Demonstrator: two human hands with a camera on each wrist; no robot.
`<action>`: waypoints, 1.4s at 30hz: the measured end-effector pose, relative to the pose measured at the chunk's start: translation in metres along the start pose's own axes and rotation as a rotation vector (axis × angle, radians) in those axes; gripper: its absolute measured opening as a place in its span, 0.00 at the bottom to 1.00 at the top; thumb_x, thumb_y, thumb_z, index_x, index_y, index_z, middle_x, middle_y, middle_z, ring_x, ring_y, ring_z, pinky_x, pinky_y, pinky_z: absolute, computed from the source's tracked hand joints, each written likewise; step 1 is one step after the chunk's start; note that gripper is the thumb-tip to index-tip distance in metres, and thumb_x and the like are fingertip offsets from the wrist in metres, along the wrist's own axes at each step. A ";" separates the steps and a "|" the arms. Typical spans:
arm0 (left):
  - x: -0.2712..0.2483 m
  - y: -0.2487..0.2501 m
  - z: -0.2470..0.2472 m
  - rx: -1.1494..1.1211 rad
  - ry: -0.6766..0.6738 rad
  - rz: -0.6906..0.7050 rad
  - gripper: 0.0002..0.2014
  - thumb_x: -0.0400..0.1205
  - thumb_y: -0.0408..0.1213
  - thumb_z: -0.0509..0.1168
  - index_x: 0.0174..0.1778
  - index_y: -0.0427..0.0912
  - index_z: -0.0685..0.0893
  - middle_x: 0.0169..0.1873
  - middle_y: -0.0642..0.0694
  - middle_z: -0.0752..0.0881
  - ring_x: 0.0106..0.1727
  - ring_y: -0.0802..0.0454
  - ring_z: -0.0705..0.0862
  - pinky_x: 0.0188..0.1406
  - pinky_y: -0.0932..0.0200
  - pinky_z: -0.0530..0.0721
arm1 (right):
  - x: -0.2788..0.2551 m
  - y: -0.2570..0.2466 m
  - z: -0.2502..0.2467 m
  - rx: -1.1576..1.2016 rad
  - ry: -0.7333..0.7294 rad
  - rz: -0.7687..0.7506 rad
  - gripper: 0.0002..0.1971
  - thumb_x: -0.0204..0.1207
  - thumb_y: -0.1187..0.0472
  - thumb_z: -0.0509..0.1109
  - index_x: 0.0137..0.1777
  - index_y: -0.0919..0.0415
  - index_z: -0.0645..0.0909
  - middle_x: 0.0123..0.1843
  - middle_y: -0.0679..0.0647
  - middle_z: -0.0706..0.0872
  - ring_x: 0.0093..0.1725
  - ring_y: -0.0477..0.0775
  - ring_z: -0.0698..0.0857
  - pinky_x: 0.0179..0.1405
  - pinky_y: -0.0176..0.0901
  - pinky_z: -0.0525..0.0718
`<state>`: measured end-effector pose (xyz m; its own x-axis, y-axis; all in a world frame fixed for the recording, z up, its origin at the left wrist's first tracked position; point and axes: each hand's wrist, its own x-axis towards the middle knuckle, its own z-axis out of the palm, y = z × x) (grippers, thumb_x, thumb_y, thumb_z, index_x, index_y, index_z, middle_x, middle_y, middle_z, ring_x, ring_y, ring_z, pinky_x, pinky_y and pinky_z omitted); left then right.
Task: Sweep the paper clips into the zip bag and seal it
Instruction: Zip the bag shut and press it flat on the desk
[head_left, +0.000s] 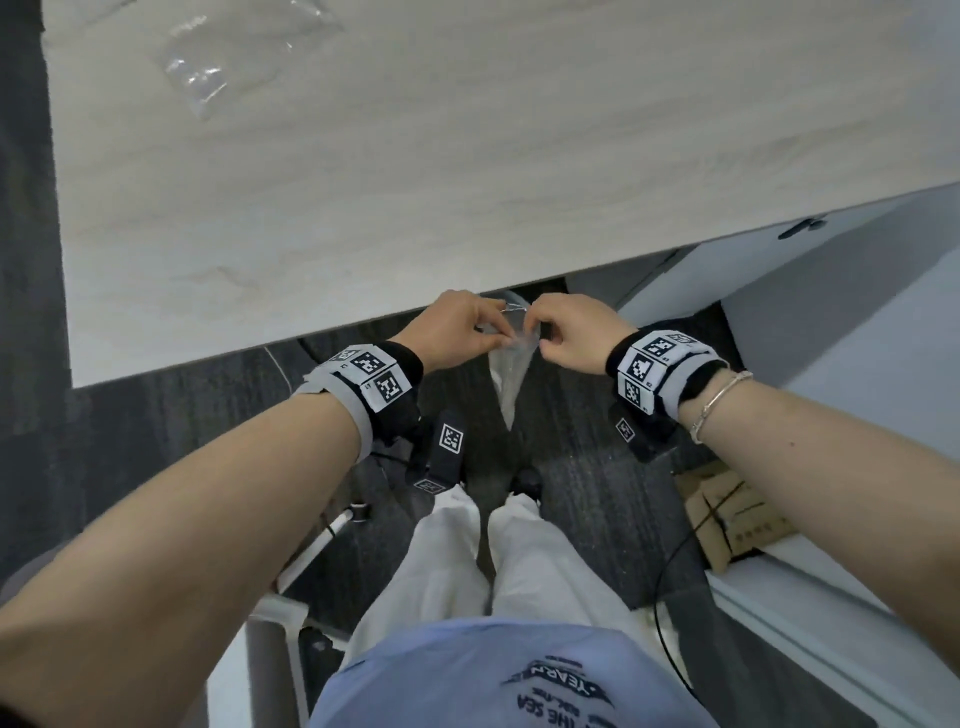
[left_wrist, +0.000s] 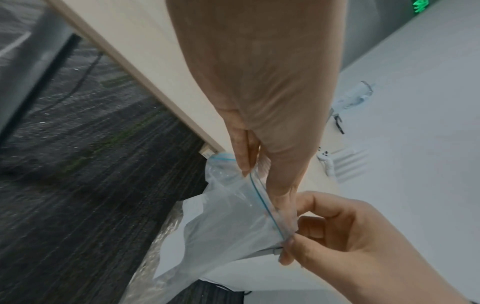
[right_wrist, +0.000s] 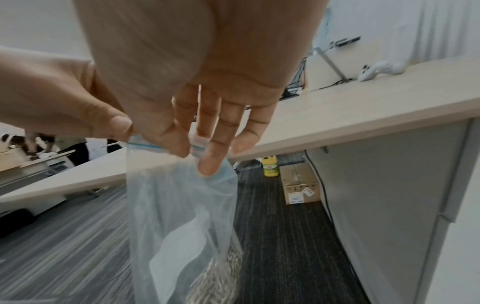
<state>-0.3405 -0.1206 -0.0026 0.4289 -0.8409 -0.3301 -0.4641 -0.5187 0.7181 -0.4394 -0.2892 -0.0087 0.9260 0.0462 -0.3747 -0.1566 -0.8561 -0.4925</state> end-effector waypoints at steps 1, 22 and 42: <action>0.003 0.005 -0.003 0.017 -0.020 0.016 0.07 0.77 0.37 0.71 0.48 0.42 0.91 0.54 0.44 0.90 0.69 0.53 0.80 0.68 0.54 0.77 | -0.004 -0.002 -0.006 0.012 0.007 0.029 0.07 0.72 0.62 0.68 0.50 0.57 0.82 0.50 0.49 0.82 0.44 0.49 0.79 0.43 0.38 0.69; 0.022 0.089 -0.114 -0.148 0.219 0.205 0.20 0.74 0.54 0.71 0.49 0.40 0.84 0.46 0.43 0.87 0.39 0.54 0.78 0.38 0.58 0.74 | -0.024 -0.070 -0.142 0.289 0.658 0.129 0.06 0.66 0.68 0.70 0.39 0.56 0.84 0.37 0.46 0.82 0.31 0.28 0.77 0.33 0.20 0.71; 0.009 0.016 -0.167 0.050 0.225 0.160 0.02 0.74 0.32 0.72 0.41 0.42 0.87 0.77 0.44 0.67 0.75 0.50 0.72 0.71 0.58 0.71 | 0.052 -0.057 -0.134 -0.203 0.430 0.216 0.06 0.72 0.54 0.72 0.48 0.47 0.86 0.76 0.49 0.70 0.73 0.57 0.67 0.67 0.52 0.64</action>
<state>-0.2144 -0.1105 0.1080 0.5053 -0.8604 -0.0665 -0.5755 -0.3934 0.7169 -0.3359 -0.3070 0.1049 0.9441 -0.3214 -0.0730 -0.3291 -0.9074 -0.2614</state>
